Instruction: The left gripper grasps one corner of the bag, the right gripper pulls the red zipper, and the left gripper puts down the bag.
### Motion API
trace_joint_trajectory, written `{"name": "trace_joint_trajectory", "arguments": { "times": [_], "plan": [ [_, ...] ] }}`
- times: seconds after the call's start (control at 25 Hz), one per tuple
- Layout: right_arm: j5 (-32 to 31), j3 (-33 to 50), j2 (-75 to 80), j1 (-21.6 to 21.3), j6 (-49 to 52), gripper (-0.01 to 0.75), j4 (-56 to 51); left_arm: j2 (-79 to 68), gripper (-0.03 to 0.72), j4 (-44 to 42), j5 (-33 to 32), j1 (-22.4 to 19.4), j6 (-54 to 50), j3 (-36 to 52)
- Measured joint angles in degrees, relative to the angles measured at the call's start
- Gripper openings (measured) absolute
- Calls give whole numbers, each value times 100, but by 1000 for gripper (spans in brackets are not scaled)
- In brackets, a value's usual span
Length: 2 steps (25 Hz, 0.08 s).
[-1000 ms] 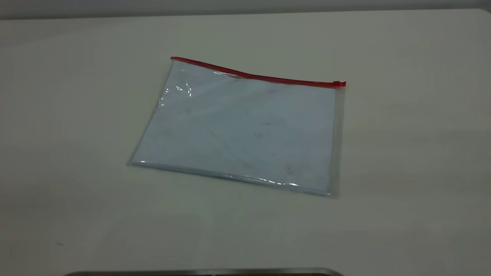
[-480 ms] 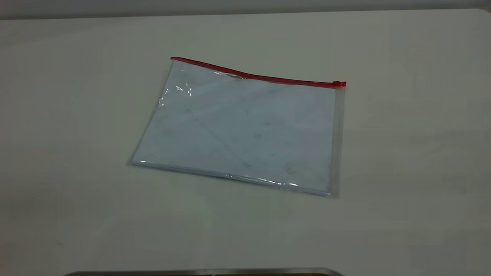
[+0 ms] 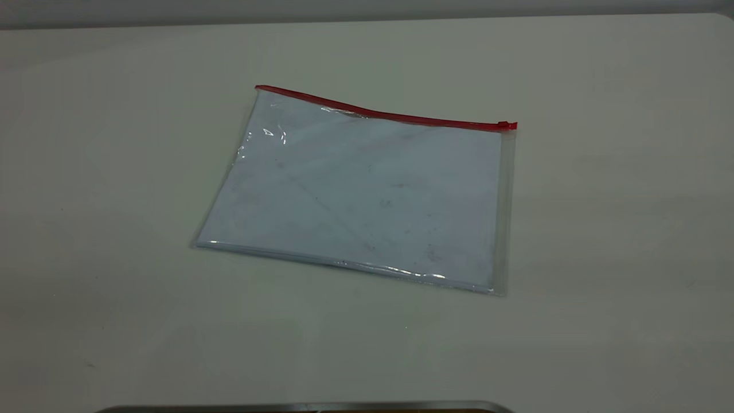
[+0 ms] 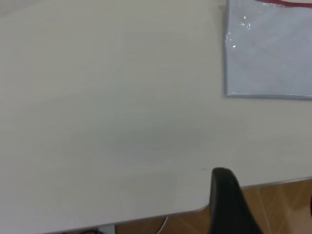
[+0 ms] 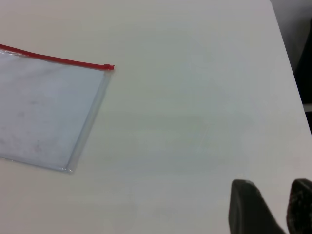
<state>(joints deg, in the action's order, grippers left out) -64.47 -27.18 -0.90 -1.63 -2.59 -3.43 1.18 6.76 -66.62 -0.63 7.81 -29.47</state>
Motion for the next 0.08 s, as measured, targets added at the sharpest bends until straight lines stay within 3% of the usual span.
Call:
{"name": "trace_joint_trajectory", "arguments": {
  "times": [0.08],
  "plan": [
    [0, 0, 0, 0, 2, 238, 0, 0, 465, 0, 0, 0, 0, 0]
  ]
}}
